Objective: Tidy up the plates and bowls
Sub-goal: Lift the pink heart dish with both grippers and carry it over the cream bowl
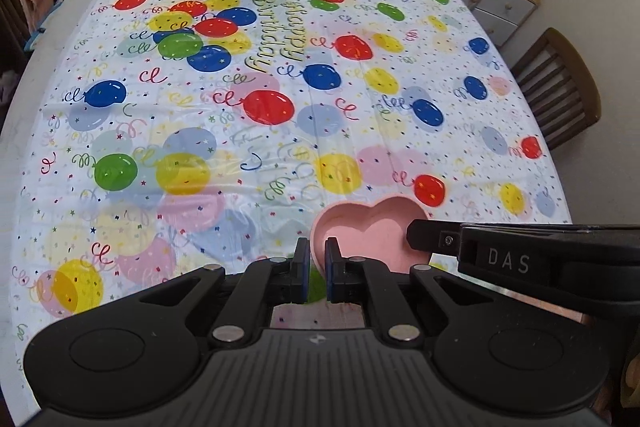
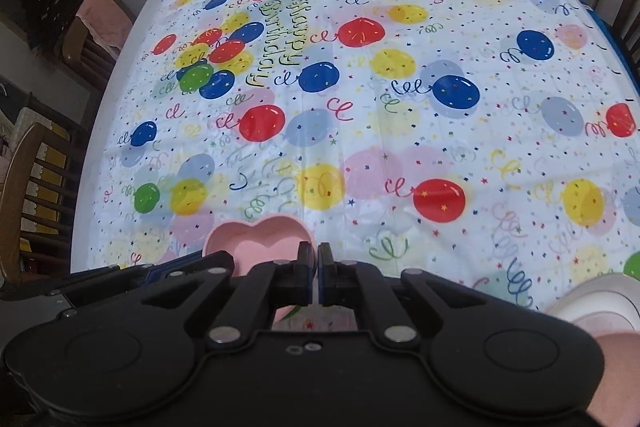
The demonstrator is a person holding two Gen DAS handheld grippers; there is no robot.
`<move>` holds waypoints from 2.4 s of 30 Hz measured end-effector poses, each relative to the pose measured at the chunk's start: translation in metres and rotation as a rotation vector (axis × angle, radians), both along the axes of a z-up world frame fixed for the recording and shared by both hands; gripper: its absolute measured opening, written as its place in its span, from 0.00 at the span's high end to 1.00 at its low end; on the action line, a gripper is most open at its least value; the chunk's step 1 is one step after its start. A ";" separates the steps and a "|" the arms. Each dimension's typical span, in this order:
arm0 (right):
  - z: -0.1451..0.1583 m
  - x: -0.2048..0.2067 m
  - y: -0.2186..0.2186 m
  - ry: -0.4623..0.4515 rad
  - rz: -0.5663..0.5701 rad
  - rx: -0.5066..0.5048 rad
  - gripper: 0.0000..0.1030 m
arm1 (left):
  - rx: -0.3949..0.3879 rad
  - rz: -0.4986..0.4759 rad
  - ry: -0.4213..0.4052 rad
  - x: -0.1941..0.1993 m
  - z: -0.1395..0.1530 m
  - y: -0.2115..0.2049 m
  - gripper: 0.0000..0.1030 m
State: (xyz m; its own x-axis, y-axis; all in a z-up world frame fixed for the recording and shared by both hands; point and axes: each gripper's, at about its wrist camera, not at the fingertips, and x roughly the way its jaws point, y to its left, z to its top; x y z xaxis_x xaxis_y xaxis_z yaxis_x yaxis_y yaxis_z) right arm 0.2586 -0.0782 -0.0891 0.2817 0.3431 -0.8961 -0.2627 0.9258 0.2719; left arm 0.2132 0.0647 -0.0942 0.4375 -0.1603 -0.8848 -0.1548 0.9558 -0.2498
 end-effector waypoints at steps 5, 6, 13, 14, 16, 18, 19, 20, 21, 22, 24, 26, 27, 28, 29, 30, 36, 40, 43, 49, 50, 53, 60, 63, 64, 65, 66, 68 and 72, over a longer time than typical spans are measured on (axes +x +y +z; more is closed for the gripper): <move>0.017 -0.023 -0.009 -0.016 -0.020 -0.007 0.99 | 0.004 -0.038 -0.004 -0.018 0.014 -0.011 0.93; 0.020 -0.027 -0.011 -0.018 -0.024 -0.008 0.99 | 0.003 -0.046 -0.006 -0.022 0.017 -0.013 0.93; 0.039 -0.061 -0.022 -0.035 -0.049 -0.031 0.99 | -0.002 -0.099 -0.011 -0.050 0.033 -0.026 0.93; 0.041 -0.066 -0.024 -0.037 -0.055 -0.033 0.99 | -0.003 -0.104 -0.011 -0.053 0.034 -0.027 0.93; 0.045 -0.075 -0.027 -0.040 -0.060 -0.040 0.99 | -0.007 -0.117 -0.008 -0.062 0.038 -0.030 0.93; 0.047 -0.085 -0.029 -0.043 -0.065 -0.050 0.99 | -0.011 -0.130 -0.004 -0.070 0.041 -0.034 0.93; 0.048 -0.089 -0.030 -0.044 -0.068 -0.059 0.99 | -0.009 -0.137 -0.003 -0.074 0.042 -0.036 0.93; 0.049 -0.095 -0.031 -0.047 -0.071 -0.066 0.99 | -0.008 -0.144 -0.002 -0.078 0.043 -0.037 0.93; 0.050 -0.100 -0.031 -0.049 -0.072 -0.073 0.99 | -0.010 -0.149 -0.001 -0.083 0.045 -0.038 0.93; 0.052 -0.106 -0.031 -0.052 -0.073 -0.081 0.99 | -0.009 -0.157 0.000 -0.087 0.046 -0.040 0.93; 0.054 -0.116 -0.033 -0.053 -0.078 -0.085 0.99 | -0.008 -0.169 -0.001 -0.095 0.048 -0.041 0.93; 0.056 -0.125 -0.035 -0.054 -0.081 -0.084 0.99 | -0.006 -0.176 0.001 -0.102 0.049 -0.042 0.93; 0.056 -0.128 -0.035 -0.054 -0.082 -0.083 0.99 | -0.007 -0.179 0.002 -0.105 0.049 -0.042 0.93; 0.057 -0.132 -0.036 -0.054 -0.083 -0.080 0.99 | -0.007 -0.181 0.003 -0.108 0.049 -0.042 0.93; 0.057 -0.136 -0.036 -0.053 -0.085 -0.077 0.99 | -0.007 -0.183 0.006 -0.111 0.048 -0.042 0.93; 0.057 -0.140 -0.038 -0.051 -0.087 -0.072 0.99 | -0.007 -0.187 0.009 -0.114 0.048 -0.042 0.93; 0.051 -0.158 -0.044 -0.031 -0.099 -0.053 0.99 | -0.003 -0.207 0.027 -0.130 0.042 -0.047 0.93; 0.042 -0.168 -0.049 -0.007 -0.114 -0.038 0.99 | 0.006 -0.219 0.046 -0.138 0.034 -0.050 0.93; 0.034 -0.173 -0.049 0.012 -0.118 -0.034 0.99 | 0.015 -0.222 0.064 -0.141 0.027 -0.051 0.93; 0.019 -0.177 -0.049 0.046 -0.126 -0.022 0.99 | 0.031 -0.229 0.087 -0.143 0.014 -0.052 0.93; 0.017 -0.178 -0.049 0.050 -0.127 -0.023 0.99 | 0.033 -0.230 0.089 -0.144 0.013 -0.052 0.93; 0.012 -0.178 -0.048 0.060 -0.128 -0.024 0.99 | 0.036 -0.231 0.100 -0.143 0.008 -0.052 0.93; 0.002 -0.177 -0.046 0.080 -0.134 -0.035 0.98 | 0.042 -0.243 0.106 -0.142 0.004 -0.053 0.93; 0.000 -0.176 -0.046 0.086 -0.139 -0.035 0.95 | 0.047 -0.250 0.108 -0.141 0.003 -0.054 0.93; -0.001 -0.175 -0.046 0.087 -0.139 -0.035 0.94 | 0.047 -0.252 0.108 -0.141 0.003 -0.054 0.93; -0.001 -0.175 -0.046 0.086 -0.139 -0.036 0.92 | 0.047 -0.253 0.109 -0.141 0.003 -0.054 0.93; 0.000 -0.175 -0.045 0.085 -0.138 -0.035 0.91 | 0.046 -0.252 0.109 -0.141 0.003 -0.054 0.93; 0.000 -0.175 -0.045 0.081 -0.140 -0.036 0.87 | 0.045 -0.254 0.109 -0.141 0.003 -0.053 0.93; 0.002 -0.176 -0.044 0.078 -0.138 -0.032 0.85 | 0.046 -0.258 0.102 -0.142 0.004 -0.052 0.93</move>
State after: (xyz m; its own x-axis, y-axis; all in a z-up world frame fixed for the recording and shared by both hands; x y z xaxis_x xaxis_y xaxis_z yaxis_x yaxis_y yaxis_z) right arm 0.0826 -0.1219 -0.0875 0.2531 0.2773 -0.9269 -0.1114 0.9600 0.2568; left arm 0.0711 0.0122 -0.0903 0.2958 -0.2140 -0.9310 0.0735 0.9768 -0.2012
